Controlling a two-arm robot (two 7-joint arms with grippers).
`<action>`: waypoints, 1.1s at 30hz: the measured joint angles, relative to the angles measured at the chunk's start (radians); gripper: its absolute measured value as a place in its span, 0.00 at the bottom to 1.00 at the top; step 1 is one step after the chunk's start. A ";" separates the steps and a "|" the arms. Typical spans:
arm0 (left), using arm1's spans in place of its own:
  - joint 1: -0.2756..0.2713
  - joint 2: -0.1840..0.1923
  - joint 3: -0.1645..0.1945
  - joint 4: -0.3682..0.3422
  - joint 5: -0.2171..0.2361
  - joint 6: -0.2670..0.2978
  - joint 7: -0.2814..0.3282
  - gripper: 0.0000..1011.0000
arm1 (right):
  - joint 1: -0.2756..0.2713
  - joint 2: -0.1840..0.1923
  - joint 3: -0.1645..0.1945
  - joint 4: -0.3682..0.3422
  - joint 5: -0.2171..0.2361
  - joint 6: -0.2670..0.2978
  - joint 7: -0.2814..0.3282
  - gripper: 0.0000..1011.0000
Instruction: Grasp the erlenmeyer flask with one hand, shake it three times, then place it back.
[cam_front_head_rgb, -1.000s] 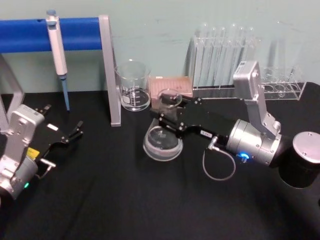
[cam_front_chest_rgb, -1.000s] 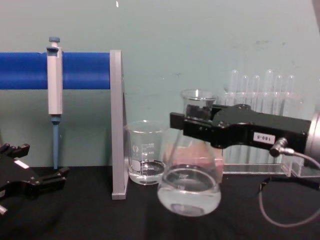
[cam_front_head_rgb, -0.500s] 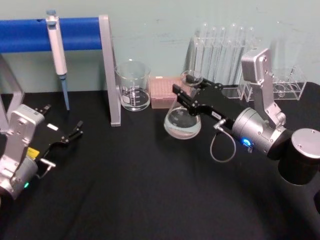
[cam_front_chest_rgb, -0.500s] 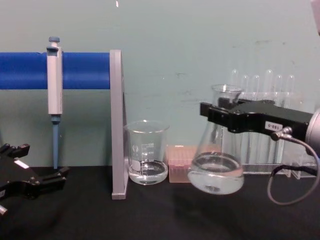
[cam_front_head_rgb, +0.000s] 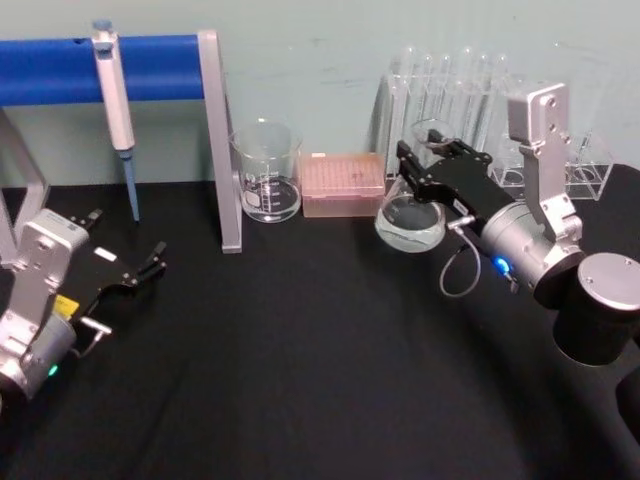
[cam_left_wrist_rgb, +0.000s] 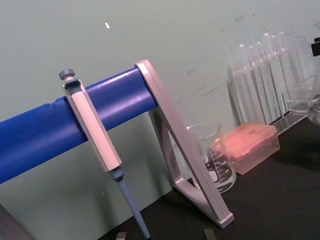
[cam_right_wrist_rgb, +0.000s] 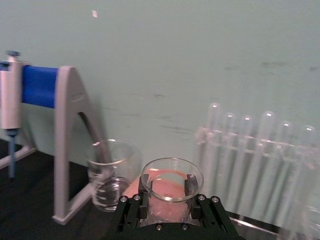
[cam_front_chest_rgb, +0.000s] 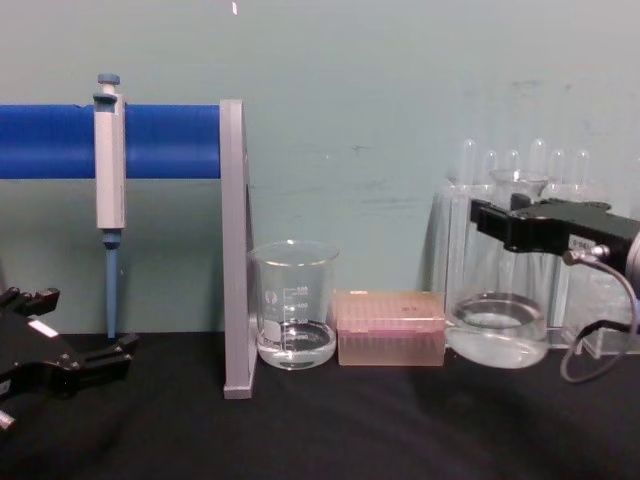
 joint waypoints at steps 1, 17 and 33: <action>0.000 0.000 0.000 0.000 0.000 0.000 0.000 0.99 | 0.000 -0.005 0.006 0.003 -0.007 0.003 -0.011 0.45; 0.000 0.000 0.000 0.000 0.000 0.000 0.000 0.99 | -0.006 -0.035 0.042 0.014 -0.053 0.019 -0.035 0.45; 0.000 0.000 0.000 0.000 0.000 0.000 0.000 0.99 | -0.010 -0.024 0.036 0.004 -0.062 0.008 0.113 0.45</action>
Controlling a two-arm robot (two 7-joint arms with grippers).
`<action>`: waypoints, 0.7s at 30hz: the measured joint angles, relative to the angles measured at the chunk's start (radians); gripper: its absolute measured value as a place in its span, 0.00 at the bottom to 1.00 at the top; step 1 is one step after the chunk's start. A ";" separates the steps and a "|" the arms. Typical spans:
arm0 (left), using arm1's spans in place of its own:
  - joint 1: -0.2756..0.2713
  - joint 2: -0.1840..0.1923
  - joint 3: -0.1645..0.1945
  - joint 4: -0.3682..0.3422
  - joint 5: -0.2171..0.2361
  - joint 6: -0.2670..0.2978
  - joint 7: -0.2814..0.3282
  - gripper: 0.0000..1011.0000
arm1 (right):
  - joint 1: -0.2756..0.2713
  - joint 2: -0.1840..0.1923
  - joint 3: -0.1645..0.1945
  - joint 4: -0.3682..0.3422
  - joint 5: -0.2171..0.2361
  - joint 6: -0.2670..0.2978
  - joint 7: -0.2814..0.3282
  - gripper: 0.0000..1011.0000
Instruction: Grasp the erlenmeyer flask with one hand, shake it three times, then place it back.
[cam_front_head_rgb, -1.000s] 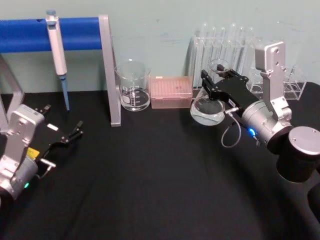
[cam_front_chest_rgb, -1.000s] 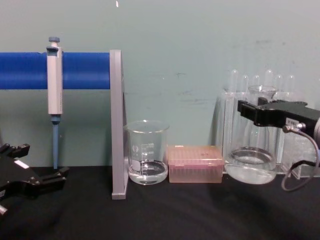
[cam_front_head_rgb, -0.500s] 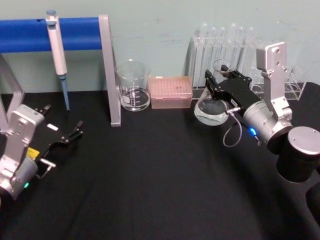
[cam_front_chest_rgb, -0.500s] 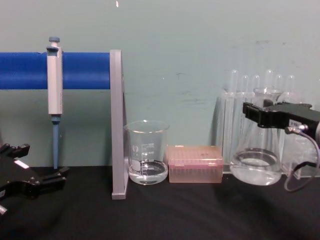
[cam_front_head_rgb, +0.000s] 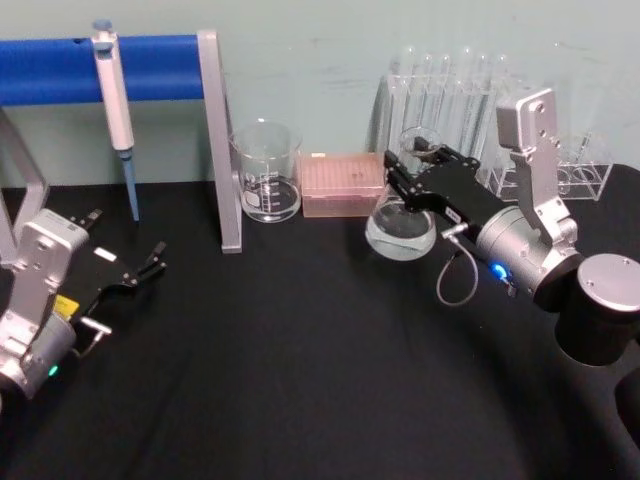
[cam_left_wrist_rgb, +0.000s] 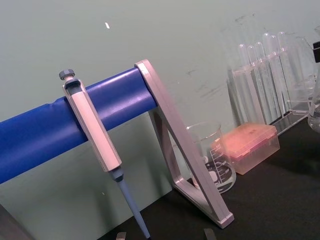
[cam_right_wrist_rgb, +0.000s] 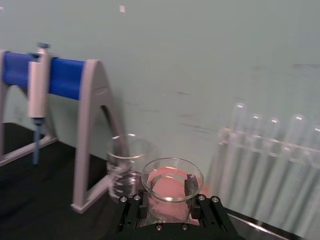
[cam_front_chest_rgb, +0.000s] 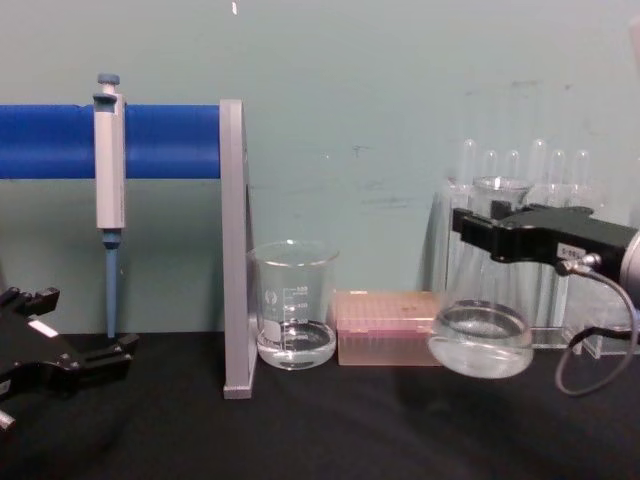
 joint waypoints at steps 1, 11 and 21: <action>0.000 0.000 0.000 0.000 0.000 0.000 0.000 0.99 | 0.000 0.001 -0.001 -0.002 0.000 -0.001 0.010 0.45; 0.000 0.000 0.000 0.000 0.000 0.000 0.000 0.99 | 0.000 0.034 -0.030 -0.020 0.009 -0.018 0.138 0.45; 0.000 0.000 0.000 0.000 0.000 0.000 0.000 0.99 | 0.008 0.080 -0.074 -0.029 0.041 -0.057 0.248 0.45</action>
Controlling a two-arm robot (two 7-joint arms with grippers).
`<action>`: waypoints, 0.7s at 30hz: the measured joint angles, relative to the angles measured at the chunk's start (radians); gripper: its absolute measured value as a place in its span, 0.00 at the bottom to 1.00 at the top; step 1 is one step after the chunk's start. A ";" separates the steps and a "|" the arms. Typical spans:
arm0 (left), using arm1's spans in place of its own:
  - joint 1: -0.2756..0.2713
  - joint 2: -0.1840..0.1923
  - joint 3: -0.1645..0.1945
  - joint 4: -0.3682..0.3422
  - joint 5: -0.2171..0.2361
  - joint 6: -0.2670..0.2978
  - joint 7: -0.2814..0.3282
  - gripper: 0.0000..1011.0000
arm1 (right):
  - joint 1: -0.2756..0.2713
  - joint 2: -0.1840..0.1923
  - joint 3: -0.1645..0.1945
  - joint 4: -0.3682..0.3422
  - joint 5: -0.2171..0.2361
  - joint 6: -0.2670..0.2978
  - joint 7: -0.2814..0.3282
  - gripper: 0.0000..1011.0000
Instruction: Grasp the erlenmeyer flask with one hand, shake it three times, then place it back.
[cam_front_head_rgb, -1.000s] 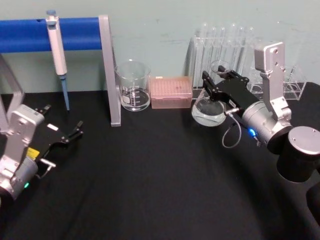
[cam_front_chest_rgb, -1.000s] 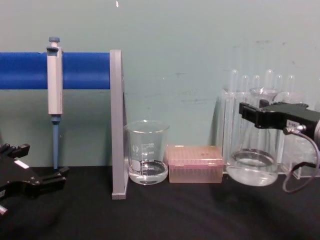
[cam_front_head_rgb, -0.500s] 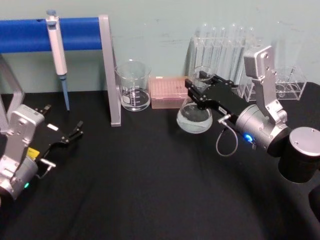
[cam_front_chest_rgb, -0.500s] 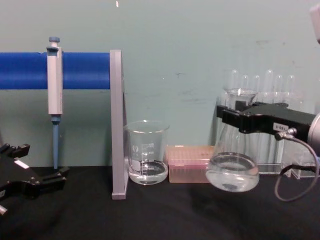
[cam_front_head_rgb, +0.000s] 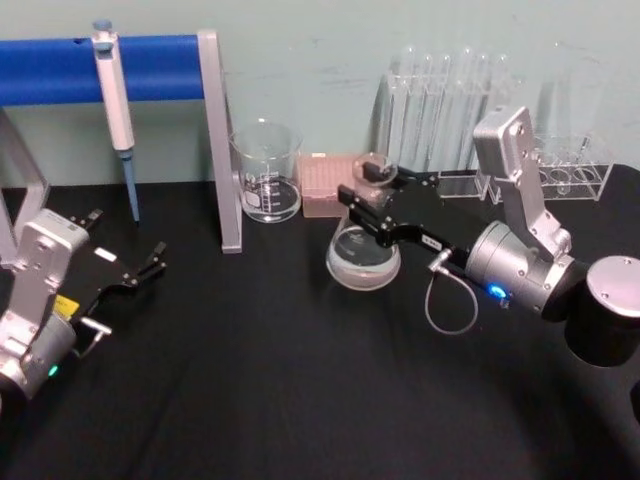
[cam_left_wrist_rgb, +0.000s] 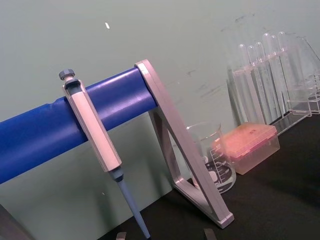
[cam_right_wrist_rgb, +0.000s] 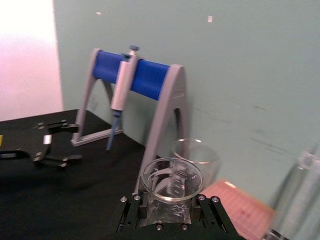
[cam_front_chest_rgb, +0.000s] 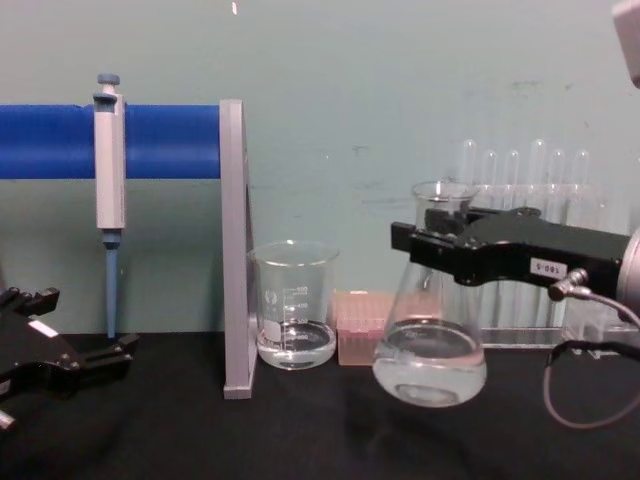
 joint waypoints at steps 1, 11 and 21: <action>0.000 0.000 0.000 0.000 0.000 0.000 0.000 0.99 | 0.001 0.004 -0.004 0.000 0.002 -0.003 0.007 0.45; 0.000 0.000 0.000 0.000 0.000 0.000 0.000 0.99 | 0.018 0.033 -0.041 0.012 0.028 -0.034 0.059 0.45; 0.000 0.000 0.000 0.000 0.000 0.000 0.000 0.99 | 0.047 0.024 -0.069 0.061 0.043 -0.053 0.075 0.45</action>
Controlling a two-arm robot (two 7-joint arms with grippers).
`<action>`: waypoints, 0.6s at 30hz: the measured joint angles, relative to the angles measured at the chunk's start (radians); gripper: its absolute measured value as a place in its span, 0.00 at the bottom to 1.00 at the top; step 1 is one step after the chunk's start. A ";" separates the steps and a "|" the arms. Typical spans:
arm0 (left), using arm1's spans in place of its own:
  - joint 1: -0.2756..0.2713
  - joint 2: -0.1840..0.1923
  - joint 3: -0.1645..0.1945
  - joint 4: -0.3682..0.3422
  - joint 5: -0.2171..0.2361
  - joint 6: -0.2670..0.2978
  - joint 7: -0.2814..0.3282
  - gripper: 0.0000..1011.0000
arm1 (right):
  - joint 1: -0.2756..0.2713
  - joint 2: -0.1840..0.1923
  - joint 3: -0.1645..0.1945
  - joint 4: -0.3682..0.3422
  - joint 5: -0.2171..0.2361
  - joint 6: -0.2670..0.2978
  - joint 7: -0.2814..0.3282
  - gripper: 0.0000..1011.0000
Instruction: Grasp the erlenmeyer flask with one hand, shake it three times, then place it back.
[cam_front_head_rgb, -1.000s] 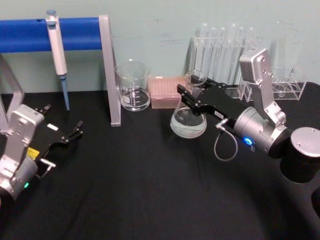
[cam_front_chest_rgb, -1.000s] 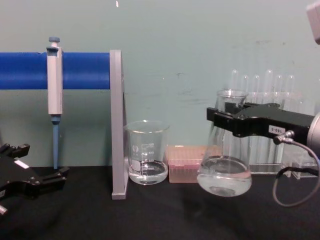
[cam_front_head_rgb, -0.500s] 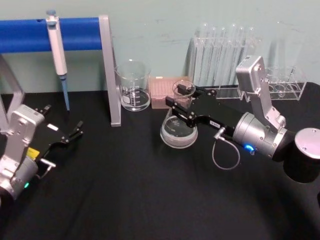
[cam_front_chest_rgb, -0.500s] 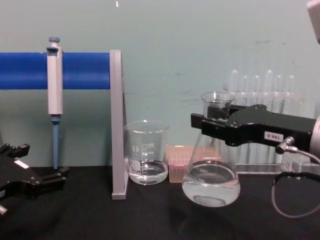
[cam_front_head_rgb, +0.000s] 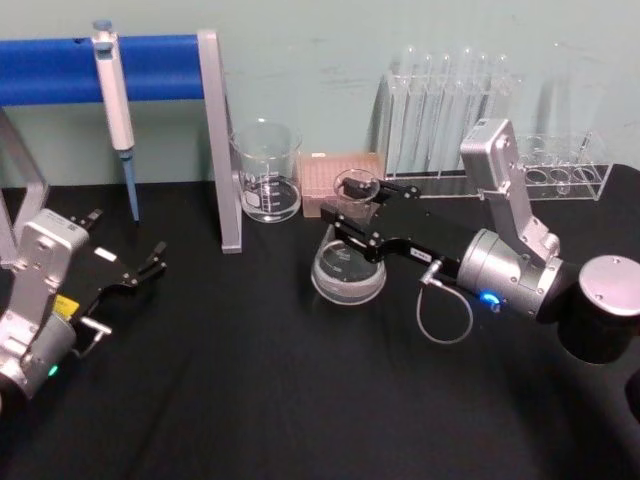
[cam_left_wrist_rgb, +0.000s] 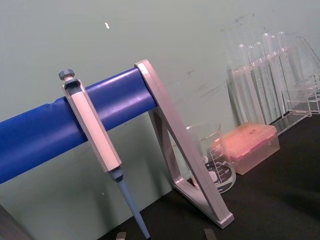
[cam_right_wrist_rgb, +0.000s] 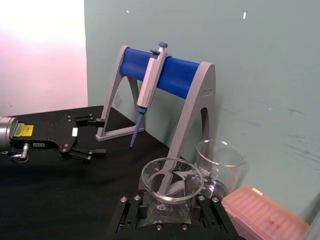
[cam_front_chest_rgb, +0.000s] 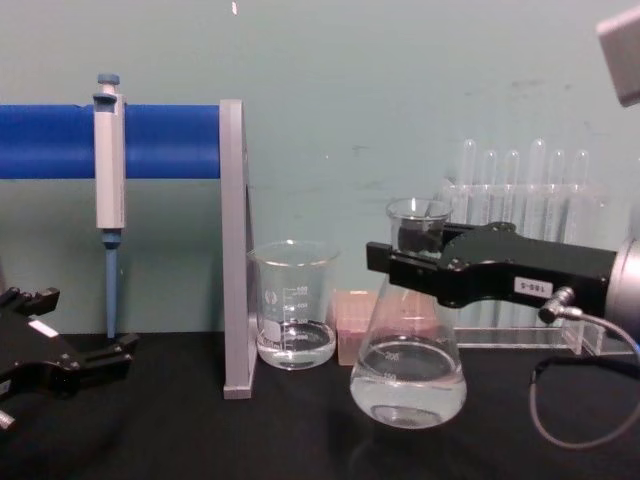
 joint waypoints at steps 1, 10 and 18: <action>0.000 0.000 0.000 0.000 0.000 0.000 0.000 0.99 | 0.003 -0.002 -0.002 0.006 0.001 -0.002 0.001 0.45; 0.000 0.000 0.000 0.000 0.000 0.000 0.000 0.99 | 0.042 -0.038 -0.023 0.088 0.004 -0.037 0.009 0.45; 0.000 0.000 0.000 0.000 0.000 0.000 0.000 0.99 | 0.090 -0.078 -0.045 0.191 -0.010 -0.075 0.026 0.45</action>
